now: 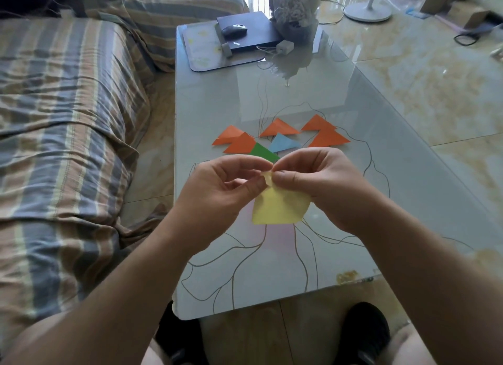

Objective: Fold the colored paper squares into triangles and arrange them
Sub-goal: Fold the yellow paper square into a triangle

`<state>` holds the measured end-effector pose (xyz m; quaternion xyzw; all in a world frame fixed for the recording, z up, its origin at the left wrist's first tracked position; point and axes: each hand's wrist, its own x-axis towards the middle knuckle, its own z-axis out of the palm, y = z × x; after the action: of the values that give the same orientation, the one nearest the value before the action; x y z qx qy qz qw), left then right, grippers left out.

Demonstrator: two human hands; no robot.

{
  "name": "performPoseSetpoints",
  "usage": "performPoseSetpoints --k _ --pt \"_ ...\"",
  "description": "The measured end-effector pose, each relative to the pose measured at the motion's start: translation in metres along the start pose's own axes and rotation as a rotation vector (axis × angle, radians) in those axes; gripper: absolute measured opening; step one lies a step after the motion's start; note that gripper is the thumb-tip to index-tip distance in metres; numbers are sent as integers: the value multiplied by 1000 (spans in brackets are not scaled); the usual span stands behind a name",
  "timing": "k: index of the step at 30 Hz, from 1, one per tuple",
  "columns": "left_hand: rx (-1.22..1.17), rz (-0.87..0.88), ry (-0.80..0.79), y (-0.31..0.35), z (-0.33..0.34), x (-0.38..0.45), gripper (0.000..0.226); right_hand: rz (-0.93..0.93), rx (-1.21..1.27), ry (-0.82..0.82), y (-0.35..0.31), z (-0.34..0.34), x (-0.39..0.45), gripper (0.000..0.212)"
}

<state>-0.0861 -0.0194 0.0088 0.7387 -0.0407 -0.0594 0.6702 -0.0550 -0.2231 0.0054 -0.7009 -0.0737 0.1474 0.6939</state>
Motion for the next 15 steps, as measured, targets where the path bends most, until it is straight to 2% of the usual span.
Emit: performPoseSetpoints --k 5,10,15 --pt "-165 -123 56 -1 9 -1 28 -6 13 -26 1 2 -1 12" --pt "-409 -228 61 -4 17 -2 24 -19 -19 21 -1 2 -1 14" --pt "-532 -291 102 -4 25 -3 27 -121 -284 119 2 6 -2 14"
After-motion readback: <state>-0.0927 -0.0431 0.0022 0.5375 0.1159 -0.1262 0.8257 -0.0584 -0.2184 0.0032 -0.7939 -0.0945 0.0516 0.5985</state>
